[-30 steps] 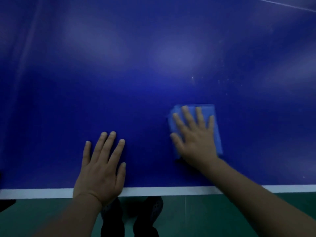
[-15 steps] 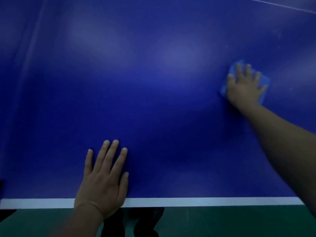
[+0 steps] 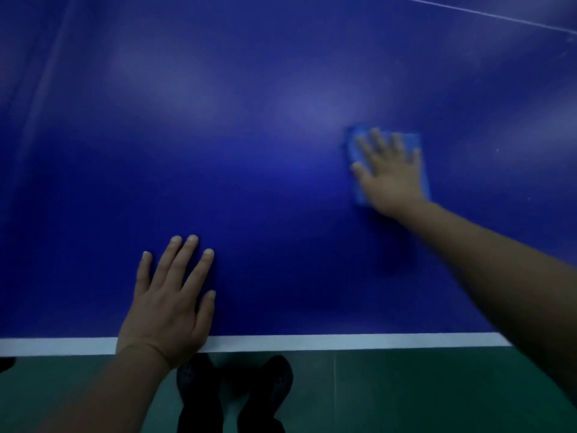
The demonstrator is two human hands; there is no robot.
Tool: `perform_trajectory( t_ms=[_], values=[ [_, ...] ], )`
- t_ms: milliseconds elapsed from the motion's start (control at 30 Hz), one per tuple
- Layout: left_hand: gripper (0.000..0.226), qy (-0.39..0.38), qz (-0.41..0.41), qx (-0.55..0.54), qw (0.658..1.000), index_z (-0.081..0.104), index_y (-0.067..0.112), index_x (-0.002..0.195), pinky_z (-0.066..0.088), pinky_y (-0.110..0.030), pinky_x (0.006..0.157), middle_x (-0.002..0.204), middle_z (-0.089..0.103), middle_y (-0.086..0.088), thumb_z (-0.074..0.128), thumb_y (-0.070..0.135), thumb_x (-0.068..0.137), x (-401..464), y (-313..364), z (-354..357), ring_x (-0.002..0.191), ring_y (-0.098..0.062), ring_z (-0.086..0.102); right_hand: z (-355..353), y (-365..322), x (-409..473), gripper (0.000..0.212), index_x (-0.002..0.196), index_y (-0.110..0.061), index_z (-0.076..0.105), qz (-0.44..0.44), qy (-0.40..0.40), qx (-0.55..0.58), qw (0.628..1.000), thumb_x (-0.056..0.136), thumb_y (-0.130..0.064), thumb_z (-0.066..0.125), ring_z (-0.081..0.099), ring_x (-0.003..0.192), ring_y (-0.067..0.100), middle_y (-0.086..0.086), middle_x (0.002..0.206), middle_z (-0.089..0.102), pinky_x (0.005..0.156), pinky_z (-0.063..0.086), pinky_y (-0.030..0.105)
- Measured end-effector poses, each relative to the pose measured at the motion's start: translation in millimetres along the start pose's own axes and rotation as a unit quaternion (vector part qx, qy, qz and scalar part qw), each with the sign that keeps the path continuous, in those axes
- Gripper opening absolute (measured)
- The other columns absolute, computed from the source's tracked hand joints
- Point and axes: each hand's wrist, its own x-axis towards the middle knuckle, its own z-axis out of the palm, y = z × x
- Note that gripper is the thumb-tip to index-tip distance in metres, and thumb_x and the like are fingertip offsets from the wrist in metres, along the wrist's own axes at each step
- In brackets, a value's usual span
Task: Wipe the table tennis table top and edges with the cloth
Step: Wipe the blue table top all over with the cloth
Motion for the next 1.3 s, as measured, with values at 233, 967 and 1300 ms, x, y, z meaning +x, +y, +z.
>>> perform_trajectory(
  t_ms=[233, 967, 1300],
  values=[
    [0.066, 0.001, -0.027, -0.026, 0.999, 0.045, 0.013, 0.149, 0.014, -0.056, 0.121, 0.158, 0.037, -0.013, 0.036, 0.045, 0.092, 2.5, 6.6, -8.6, 0.15, -0.029, 0.025, -4.3, -10.7, -2.8, 0.064, 0.161, -0.036, 0.011, 0.213, 0.01, 0.086, 0.973, 0.102, -0.058, 0.023, -0.003, 0.155, 0.034, -0.004, 0.17, 0.001, 0.117, -0.002, 0.07],
    [0.074, 0.048, -0.06, -0.084, 0.993, 0.018, 0.018, 0.16, -0.008, -0.048, 0.125, 0.169, 0.006, -0.005, 0.008, 0.056, 0.098, 212.1, -13.9, -37.9, 0.156, -0.019, -0.005, 8.6, -105.3, -15.2, 0.064, 0.157, -0.038, 0.029, -0.033, 0.032, 0.037, 0.998, 0.096, -0.059, 0.029, 0.013, 0.154, 0.036, -0.004, 0.167, 0.021, 0.119, 0.005, 0.068],
    [0.071, 0.075, -0.05, -0.084, 0.992, 0.028, 0.012, 0.158, -0.002, -0.049, 0.125, 0.167, 0.015, -0.013, 0.021, 0.052, 0.099, 219.0, -18.1, -27.2, 0.156, -0.025, 0.006, -15.0, -115.5, 125.6, 0.077, 0.157, -0.038, 0.027, -0.15, -0.007, 0.013, 0.989, 0.087, -0.063, 0.006, 0.014, 0.154, 0.033, -0.006, 0.167, 0.019, 0.119, 0.007, 0.066]
  ],
)
